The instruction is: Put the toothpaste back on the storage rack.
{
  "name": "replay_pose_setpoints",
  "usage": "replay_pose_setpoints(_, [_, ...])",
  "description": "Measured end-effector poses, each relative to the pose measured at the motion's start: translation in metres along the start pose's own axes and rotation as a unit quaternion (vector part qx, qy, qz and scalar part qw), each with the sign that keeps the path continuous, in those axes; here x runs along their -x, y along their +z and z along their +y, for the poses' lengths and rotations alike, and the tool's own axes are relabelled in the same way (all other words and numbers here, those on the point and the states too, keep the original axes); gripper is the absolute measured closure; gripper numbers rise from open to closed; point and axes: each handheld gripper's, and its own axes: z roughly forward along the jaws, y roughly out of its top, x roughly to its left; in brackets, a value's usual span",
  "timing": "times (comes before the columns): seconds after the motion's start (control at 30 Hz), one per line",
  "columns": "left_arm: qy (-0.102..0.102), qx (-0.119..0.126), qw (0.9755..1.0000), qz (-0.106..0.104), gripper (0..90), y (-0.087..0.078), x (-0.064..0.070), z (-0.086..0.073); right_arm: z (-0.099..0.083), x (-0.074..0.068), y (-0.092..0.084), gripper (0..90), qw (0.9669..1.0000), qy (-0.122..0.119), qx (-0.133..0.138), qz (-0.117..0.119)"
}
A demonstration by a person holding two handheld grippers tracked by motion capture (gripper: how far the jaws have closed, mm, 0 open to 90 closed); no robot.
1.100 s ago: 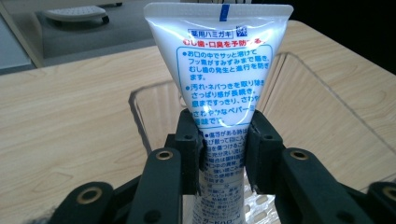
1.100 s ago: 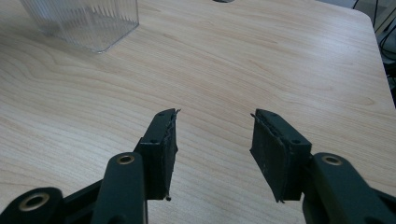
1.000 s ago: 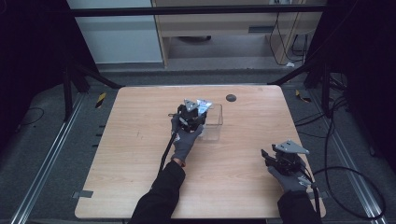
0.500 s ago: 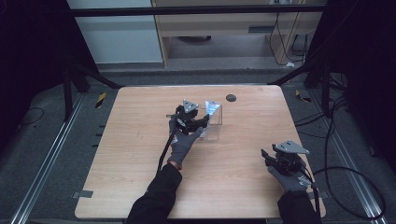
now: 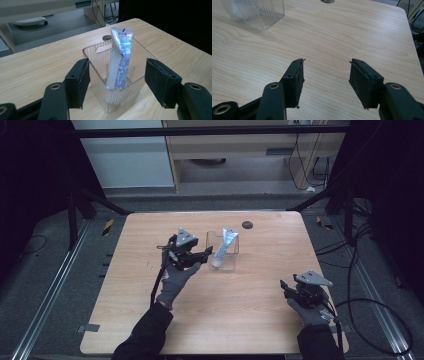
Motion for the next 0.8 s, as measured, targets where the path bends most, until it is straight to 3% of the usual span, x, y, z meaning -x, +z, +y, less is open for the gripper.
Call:
replay_pose_setpoints(0.27, [0.008, -0.023, 0.9996, 0.017, 32.6, -0.038, -0.018, -0.031, -0.001, 0.001, -0.002, 42.2, 1.0000, 0.004, 0.002, -0.005])
replay_pose_setpoints(0.57, [-0.004, -0.056, 0.9972, 0.049, 32.4, -0.062, -0.038, -0.073, -0.003, 0.001, -0.003, 40.9, 1.0000, 0.004, -0.001, -0.005])
replay_pose_setpoints(0.7, [-0.002, -0.071, 0.9952, 0.068, 32.5, -0.070, -0.045, -0.088, -0.005, 0.001, -0.004, 40.0, 1.0000, 0.002, -0.002, -0.004])
replay_pose_setpoints(0.8, [-0.012, -0.080, 0.9936, 0.079, 32.4, -0.077, -0.051, -0.101, -0.006, 0.000, -0.005, 39.4, 1.0000, 0.000, -0.002, -0.004])
